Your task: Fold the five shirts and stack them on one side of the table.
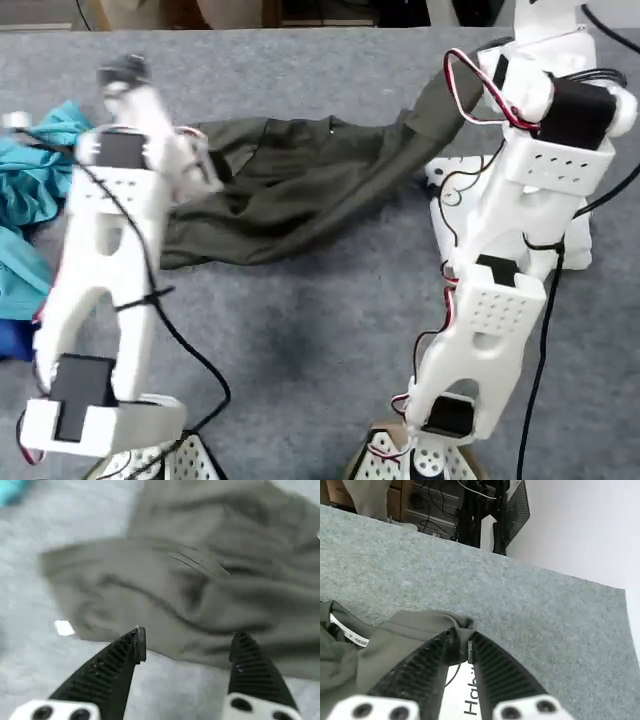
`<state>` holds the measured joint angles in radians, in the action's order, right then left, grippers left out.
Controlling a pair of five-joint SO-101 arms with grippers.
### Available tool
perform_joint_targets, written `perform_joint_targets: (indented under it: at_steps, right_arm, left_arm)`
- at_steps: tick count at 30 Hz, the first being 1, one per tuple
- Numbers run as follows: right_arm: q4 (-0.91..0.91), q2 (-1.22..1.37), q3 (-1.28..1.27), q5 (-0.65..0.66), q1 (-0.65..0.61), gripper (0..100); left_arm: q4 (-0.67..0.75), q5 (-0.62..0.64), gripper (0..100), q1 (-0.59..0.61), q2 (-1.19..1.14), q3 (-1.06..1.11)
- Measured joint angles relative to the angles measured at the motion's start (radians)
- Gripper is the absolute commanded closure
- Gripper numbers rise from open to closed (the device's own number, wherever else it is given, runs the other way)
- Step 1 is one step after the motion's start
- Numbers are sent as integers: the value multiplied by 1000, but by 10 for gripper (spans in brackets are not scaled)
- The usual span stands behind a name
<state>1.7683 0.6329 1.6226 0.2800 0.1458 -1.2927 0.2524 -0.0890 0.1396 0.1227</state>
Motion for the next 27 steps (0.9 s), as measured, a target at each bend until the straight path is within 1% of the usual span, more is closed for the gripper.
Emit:
perform_joint_targets:
  at_steps: [3, 5, 8, 10, 12, 14, 16, 18, 20, 22, 27]
  right_arm:
    - [0, 0, -38, 0, -9, 996]
    - [0, 0, -64, 0, -8, 996]
    - [0, 0, -94, 0, -6, 996]
    - [0, 0, -101, 0, -6, 996]
    - [0, 0, -104, 0, -6, 996]
    - [0, 0, -104, 0, -6, 996]
    - [0, 0, -104, 0, -6, 996]
    - [0, 0, -104, 0, -6, 996]
    - [0, 0, -104, 0, -6, 996]
    - [0, 0, -104, 0, -6, 996]
    - [0, 0, -149, 0, -6, 996]
  left_arm:
    - [161, 92, 729, -127, -28, 104]
    - [287, 175, 729, -176, -77, 158]
    - [437, 275, 733, -172, -199, 169]
    - [473, 316, 748, -161, -310, 140]
    - [482, 339, 811, -143, -433, 80]
    - [450, 339, 895, -130, -543, -8]
    - [370, 305, 991, -133, -612, -121]
    - [270, 256, 972, -147, -666, -242]
    - [161, 218, 981, -170, -697, -334]
    - [57, 204, 981, -184, -703, -397]
    - [-121, 198, 981, -192, -649, -514]
